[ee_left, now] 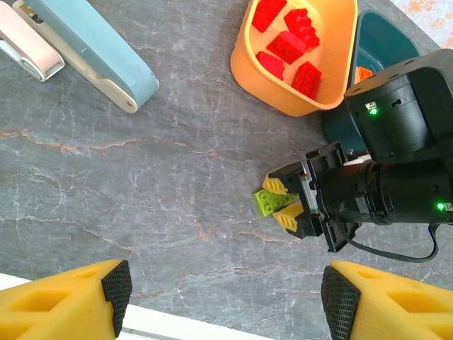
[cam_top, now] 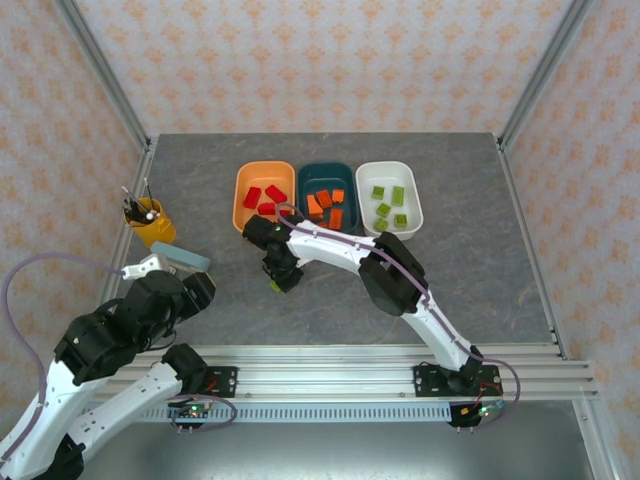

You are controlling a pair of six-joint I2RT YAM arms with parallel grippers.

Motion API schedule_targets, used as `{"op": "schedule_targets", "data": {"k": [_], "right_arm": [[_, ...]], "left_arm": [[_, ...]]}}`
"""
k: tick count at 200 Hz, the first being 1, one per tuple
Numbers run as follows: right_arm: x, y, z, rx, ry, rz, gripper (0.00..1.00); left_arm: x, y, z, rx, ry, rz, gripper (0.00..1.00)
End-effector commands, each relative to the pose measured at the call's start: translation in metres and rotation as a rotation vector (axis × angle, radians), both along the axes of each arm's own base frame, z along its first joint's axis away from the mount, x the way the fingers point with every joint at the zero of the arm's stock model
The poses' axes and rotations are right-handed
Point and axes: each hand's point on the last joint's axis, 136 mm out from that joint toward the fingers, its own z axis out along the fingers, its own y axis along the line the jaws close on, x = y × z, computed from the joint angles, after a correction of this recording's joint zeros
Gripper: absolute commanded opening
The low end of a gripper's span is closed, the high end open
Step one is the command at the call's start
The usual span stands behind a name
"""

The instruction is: Sort the legos into containers by color

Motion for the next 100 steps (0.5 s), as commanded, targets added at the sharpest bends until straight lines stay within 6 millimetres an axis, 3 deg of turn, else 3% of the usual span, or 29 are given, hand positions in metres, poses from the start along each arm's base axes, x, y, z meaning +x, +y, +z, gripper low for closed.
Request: {"op": "schedule_targets", "data": {"k": [1,28,56,84,100], "right_arm": [[0.001,-0.035,-0.030,-0.162,0.022,-0.001,0.27],[0.015,-0.040,0.001,-0.174,-0.071,0.060,0.26],[0.024,-0.055,0.049,-0.181,-0.193,0.126,0.26],[0.030,-0.089,0.098,-0.222,-0.311,0.178,0.26],[0.036,-0.115,0.123,-0.243,-0.369,0.193,0.26]], "left_arm": [[0.007,-0.005,0.001,0.007,-0.008,-0.012,0.74],[0.009,-0.010,-0.003,0.012,0.004,-0.027,0.75],[0.019,-0.036,-0.011,-0.038,0.022,-0.110,0.75],[0.035,-0.076,-0.015,-0.118,0.041,-0.220,0.75],[0.048,-0.092,-0.008,-0.144,0.019,-0.252,0.75]]}}
